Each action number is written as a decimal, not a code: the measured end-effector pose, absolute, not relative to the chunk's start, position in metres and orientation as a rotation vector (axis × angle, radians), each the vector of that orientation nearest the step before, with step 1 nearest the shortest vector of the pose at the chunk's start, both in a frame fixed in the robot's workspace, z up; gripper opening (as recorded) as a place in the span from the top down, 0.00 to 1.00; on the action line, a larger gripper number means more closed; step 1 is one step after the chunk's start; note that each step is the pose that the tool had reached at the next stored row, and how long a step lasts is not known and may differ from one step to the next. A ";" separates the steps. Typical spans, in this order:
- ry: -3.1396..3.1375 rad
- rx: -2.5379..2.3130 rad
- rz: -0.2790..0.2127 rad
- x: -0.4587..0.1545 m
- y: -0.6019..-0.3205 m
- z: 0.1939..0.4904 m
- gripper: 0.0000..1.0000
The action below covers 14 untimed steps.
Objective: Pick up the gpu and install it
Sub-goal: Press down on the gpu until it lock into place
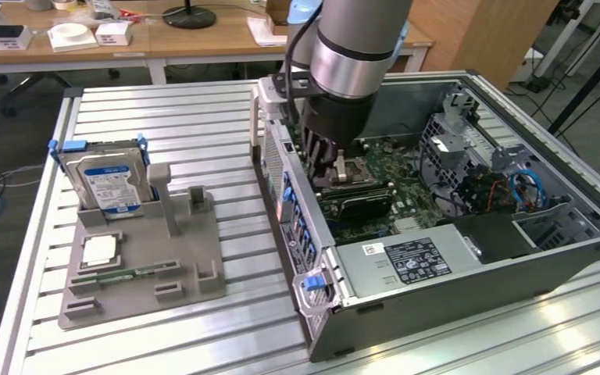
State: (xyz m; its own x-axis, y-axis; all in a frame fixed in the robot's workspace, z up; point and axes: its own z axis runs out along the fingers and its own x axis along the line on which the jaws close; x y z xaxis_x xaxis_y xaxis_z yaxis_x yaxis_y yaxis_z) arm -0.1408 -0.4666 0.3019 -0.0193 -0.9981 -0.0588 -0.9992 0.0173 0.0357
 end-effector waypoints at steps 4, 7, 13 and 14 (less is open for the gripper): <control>2.227 -2.187 0.103 -0.142 -0.467 0.301 0.89; 2.232 -2.191 0.115 -0.136 -0.467 0.301 0.89; 2.266 -2.220 0.191 -0.131 -0.467 0.301 0.89; 2.273 -2.225 0.206 -0.131 -0.467 0.301 0.89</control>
State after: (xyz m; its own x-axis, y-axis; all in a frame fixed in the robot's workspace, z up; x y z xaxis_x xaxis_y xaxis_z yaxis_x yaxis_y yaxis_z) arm -0.1312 -0.4666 0.3009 -0.0247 -0.9980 -0.0576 -0.9921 0.0173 0.1243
